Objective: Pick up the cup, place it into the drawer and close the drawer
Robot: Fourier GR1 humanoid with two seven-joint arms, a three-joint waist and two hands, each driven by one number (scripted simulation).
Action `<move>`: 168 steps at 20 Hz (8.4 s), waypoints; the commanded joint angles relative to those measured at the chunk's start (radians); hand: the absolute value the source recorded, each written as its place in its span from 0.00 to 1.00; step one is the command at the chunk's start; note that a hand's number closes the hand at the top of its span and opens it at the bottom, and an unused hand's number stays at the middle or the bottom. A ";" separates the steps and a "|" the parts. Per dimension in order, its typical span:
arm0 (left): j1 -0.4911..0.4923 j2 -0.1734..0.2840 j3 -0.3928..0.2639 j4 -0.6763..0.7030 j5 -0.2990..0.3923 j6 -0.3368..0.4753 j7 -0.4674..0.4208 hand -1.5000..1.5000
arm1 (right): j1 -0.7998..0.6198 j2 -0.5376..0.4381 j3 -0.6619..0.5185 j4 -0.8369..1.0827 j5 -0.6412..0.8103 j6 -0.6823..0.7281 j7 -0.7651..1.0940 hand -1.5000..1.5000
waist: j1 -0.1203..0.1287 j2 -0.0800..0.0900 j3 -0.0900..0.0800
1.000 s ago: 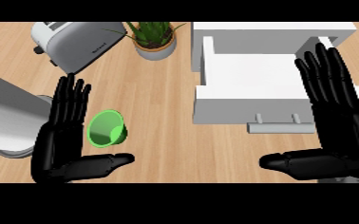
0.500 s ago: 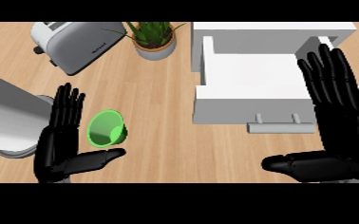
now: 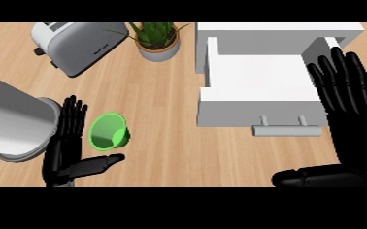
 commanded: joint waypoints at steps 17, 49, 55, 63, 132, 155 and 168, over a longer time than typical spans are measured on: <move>-0.182 0.042 0.136 0.563 0.026 -0.087 -0.353 0.00 | 0.065 -0.005 0.014 -0.037 -0.004 0.046 -0.012 0.00 | -0.005 0.000 0.000; -0.414 0.048 0.159 1.017 0.094 -0.318 -0.560 0.00 | -0.027 -0.010 -0.059 0.078 -0.033 0.046 -0.033 0.00 | -0.004 0.002 0.000; -0.438 0.058 0.149 1.100 0.084 -0.422 -0.647 1.00 | -0.029 0.001 -0.028 -0.003 -0.037 0.021 0.047 0.00 | -0.007 0.002 -0.001; -0.448 0.072 0.148 1.025 0.077 -0.338 -0.695 1.00 | 0.018 0.004 -0.014 -0.035 -0.017 0.029 0.034 0.00 | -0.005 0.001 0.000; -1.311 -0.053 -0.282 0.819 0.287 0.353 0.042 1.00 | -0.057 -0.009 -0.049 0.088 -0.010 0.054 -0.028 0.00 | -0.037 0.007 0.001; -1.417 -0.053 -0.648 1.124 0.441 0.469 0.005 0.00 | -0.096 -0.032 -0.052 0.075 -0.076 0.094 0.003 0.00 | -0.119 0.025 0.002; -1.398 -0.053 -0.606 1.015 0.624 0.417 -0.116 0.00 | -0.033 -0.003 -0.066 0.099 -0.153 0.131 -0.048 0.00 | -0.074 0.016 0.001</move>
